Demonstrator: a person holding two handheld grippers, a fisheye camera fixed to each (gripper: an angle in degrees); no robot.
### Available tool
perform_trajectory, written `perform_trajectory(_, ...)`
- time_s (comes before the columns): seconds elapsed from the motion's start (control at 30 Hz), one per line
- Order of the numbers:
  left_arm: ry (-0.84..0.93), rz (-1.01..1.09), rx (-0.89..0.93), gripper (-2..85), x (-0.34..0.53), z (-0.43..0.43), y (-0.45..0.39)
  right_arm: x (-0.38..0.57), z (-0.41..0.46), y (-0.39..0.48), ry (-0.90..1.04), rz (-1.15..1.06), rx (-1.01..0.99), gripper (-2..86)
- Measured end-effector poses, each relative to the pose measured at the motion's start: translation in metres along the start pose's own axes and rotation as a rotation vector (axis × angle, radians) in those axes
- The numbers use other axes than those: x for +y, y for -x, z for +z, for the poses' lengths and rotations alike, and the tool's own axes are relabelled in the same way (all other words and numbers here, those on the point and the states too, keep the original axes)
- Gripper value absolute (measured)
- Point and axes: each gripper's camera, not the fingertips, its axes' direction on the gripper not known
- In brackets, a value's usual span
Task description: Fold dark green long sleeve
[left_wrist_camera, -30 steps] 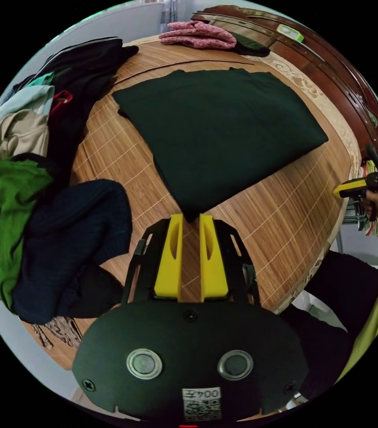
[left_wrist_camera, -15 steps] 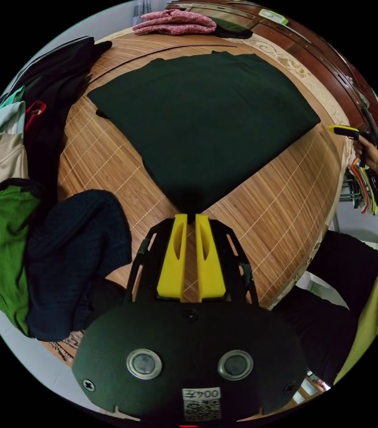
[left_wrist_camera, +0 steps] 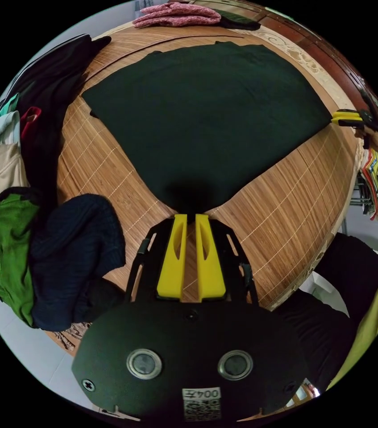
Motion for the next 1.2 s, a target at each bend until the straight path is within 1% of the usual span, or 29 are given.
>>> perform_trajectory(0.17, -0.006, -0.032, 0.012, 2.6, 0.001, 0.000, -0.001, -0.004, 0.008, -0.003, 0.051, -0.113, 0.033, 6.4)
perform_trajectory(0.27, -0.022, -0.052, 0.035, 2.6, 0.004, 0.000, 0.001, -0.008, 0.012, -0.004, 0.070, -0.140, 0.046, 5.8)
perform_trajectory(0.47, -0.042, -0.079, 0.088, 2.1, 0.007, 0.001, 0.004, -0.009, 0.014, -0.009, 0.054, -0.142, 0.081, 4.5)
perform_trajectory(0.57, -0.048, -0.076, 0.119, 1.9, 0.007, 0.003, 0.003, -0.012, 0.012, -0.015, 0.061, -0.098, 0.065, 4.1)
perform_trajectory(0.73, -0.031, -0.031, 0.050, 1.9, 0.004, 0.002, -0.005, -0.023, 0.008, -0.026, 0.114, -0.050, 0.042, 3.5)
perform_trajectory(0.9, -0.016, 0.013, -0.021, 1.9, 0.005, 0.001, -0.011, -0.029, 0.000, -0.032, 0.167, -0.094, 0.068, 2.3)
perform_trajectory(1.0, -0.001, 0.017, 0.009, 1.6, 0.013, 0.001, -0.005, -0.023, -0.010, -0.043, 0.170, -0.119, 0.110, 1.5)
perform_trajectory(1.1, -0.011, 0.026, 0.103, 1.5, 0.020, 0.002, -0.008, -0.011, -0.016, -0.059, 0.195, -0.104, 0.067, 1.0)
perform_trajectory(1.2, 0.003, 0.099, 0.102, 1.4, 0.026, 0.007, -0.031, 0.005, -0.022, -0.066, 0.226, -0.105, 0.065, 0.7)
